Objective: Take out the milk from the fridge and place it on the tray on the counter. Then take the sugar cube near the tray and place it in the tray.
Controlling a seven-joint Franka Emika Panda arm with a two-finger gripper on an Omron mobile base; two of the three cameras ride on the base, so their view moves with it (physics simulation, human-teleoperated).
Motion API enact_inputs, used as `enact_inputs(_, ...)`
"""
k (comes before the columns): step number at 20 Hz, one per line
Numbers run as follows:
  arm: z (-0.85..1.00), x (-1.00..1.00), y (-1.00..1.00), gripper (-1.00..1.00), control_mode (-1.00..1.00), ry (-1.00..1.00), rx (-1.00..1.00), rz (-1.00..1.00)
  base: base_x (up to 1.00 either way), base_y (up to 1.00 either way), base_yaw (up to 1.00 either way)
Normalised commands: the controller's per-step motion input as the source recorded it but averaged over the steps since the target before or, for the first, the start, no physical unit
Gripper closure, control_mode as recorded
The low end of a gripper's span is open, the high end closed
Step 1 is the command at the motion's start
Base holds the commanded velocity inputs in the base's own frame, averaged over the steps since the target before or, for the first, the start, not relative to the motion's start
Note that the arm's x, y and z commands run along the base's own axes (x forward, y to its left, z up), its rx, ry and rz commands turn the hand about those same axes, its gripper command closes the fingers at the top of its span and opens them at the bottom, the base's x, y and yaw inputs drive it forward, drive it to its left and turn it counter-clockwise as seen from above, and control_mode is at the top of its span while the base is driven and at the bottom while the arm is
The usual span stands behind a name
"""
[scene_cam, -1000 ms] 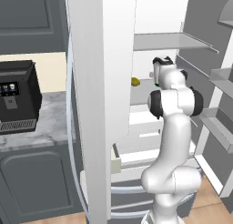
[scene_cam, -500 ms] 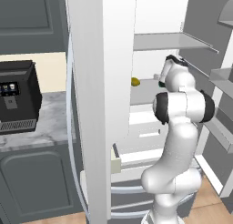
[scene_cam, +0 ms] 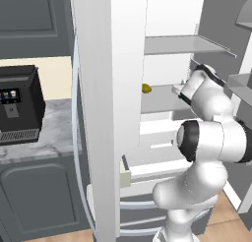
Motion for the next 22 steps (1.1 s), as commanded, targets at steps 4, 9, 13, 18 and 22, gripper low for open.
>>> enact_inputs(4,0.63,-1.00,0.28,1.00,-1.00,-0.01,-0.13,0.00,0.00,0.00,0.00)
enact_inputs(9,0.98,-0.99,0.00,1.00,-1.00,-0.03,-0.10,-0.03,0.00,0.00,0.00)
enact_inputs(13,0.83,-0.93,0.00,1.00,-1.00,0.01,-0.10,-0.02,0.00,0.00,0.00)
enact_inputs(18,0.81,-0.87,0.00,1.00,-1.00,0.12,-0.06,0.00,0.00,0.00,0.00)
enact_inputs(22,0.90,-0.86,0.00,1.00,-1.00,0.25,0.04,0.00,0.00,0.00,0.00)
